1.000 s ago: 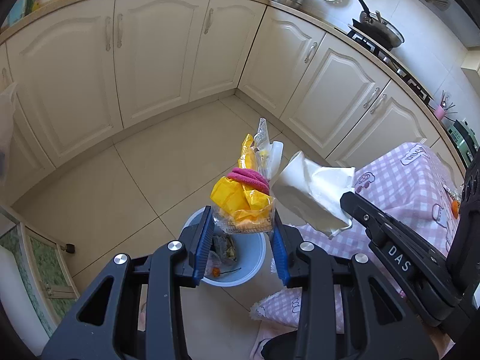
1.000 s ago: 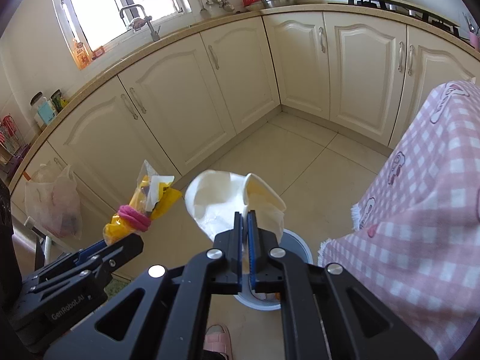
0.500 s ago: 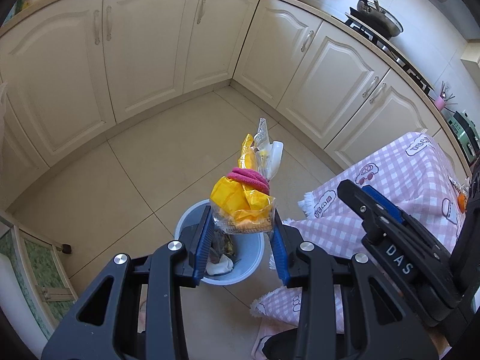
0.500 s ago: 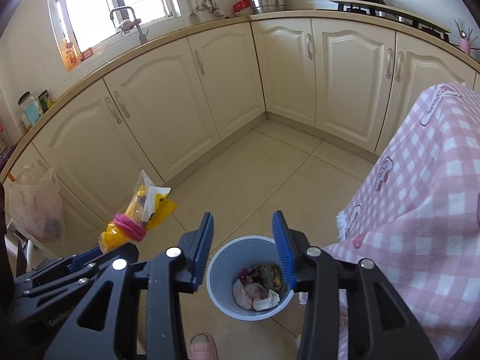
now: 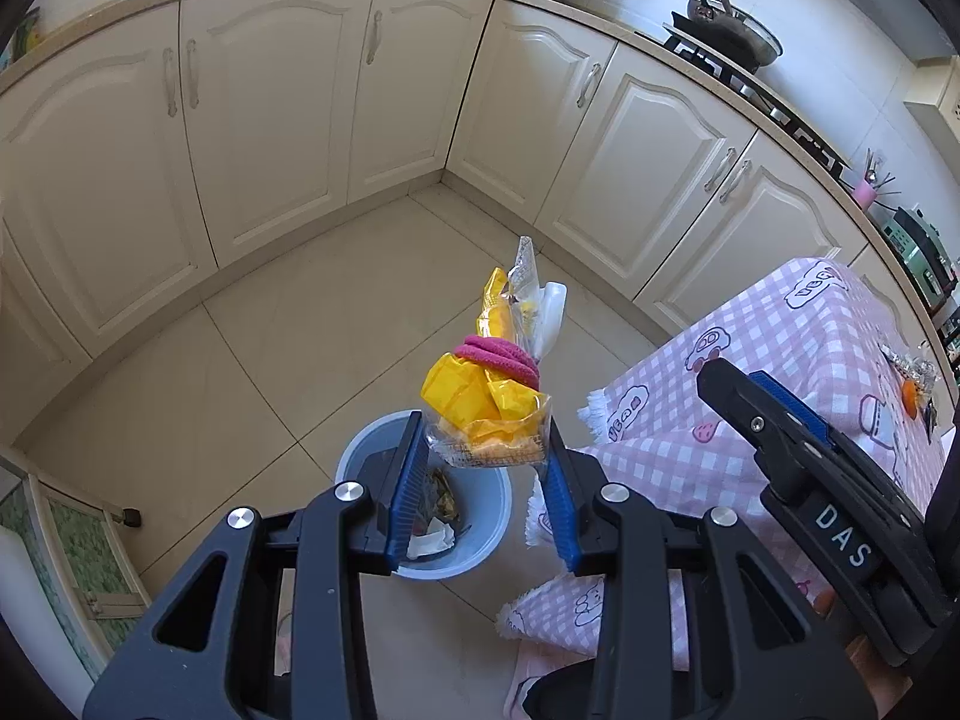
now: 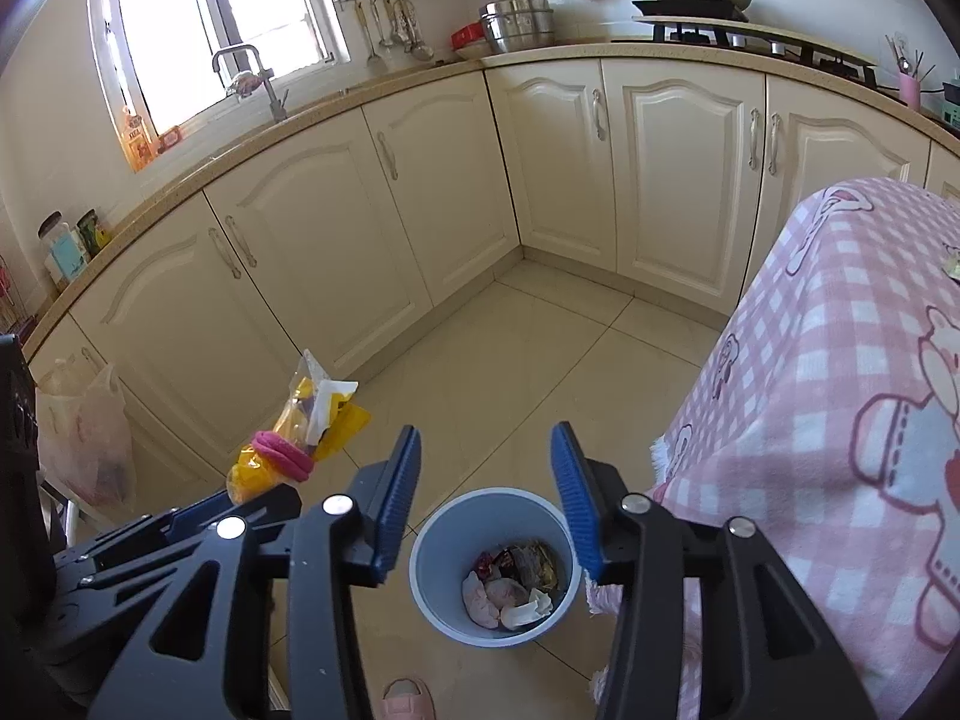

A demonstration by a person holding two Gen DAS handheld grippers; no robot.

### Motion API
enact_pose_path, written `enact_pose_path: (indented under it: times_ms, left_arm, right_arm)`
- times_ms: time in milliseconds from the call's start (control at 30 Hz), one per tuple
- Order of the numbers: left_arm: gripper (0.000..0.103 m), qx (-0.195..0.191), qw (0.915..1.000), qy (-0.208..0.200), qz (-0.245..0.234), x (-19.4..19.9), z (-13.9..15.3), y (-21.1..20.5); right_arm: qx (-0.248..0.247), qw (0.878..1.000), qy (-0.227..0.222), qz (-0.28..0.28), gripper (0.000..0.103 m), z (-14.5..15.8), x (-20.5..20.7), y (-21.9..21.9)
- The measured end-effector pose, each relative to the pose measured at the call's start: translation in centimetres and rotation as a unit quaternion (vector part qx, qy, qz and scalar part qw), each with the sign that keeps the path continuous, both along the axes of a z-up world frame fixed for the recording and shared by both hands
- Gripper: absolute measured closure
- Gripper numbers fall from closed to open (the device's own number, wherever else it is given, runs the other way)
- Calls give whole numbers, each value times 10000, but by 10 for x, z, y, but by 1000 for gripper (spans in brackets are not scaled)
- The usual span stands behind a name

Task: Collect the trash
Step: 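Open the left tool to drop the yellow snack bag into the bucket, then move both tools back to the table toward the orange peel and cookie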

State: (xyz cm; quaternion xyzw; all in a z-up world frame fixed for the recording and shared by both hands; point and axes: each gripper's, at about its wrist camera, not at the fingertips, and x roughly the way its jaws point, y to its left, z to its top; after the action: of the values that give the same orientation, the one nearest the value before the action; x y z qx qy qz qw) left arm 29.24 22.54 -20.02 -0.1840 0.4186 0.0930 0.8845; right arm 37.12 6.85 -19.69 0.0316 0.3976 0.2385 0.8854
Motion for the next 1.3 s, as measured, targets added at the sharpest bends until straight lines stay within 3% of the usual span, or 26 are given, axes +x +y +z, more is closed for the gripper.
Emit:
enact_pose_path:
  times_ms: [67,167,200,800,1067,1300]
  left_arm:
    - [65,25,10000,-72,35,0,5,-2]
    - [40,113,9998,-169,82,-1,13,-5]
    - [37,158,9996,-207,98,-1,16,-6]
    - [36,473,9953,-783,-327,-29,85,-70]
    - [33,563,9876,-1090,-983,-35,115,-137]
    - [33,588,9776,-1064,-1721,-19,120,-212]
  right_arm:
    - [29,10000,-42,-23,58,4,-1,-4]
    - [67,9999,-85,-43,58,10,-2,-11]
    - [67,9999,-103,-47,58,12,-2,-12]
    - [331,9965,-629,-449,58,77,-38,-90]
    - [409,9897,-941,-1002,53,106,-60,-172]
    - [340,9770,-1058,-1821,52,115,-69,-267]
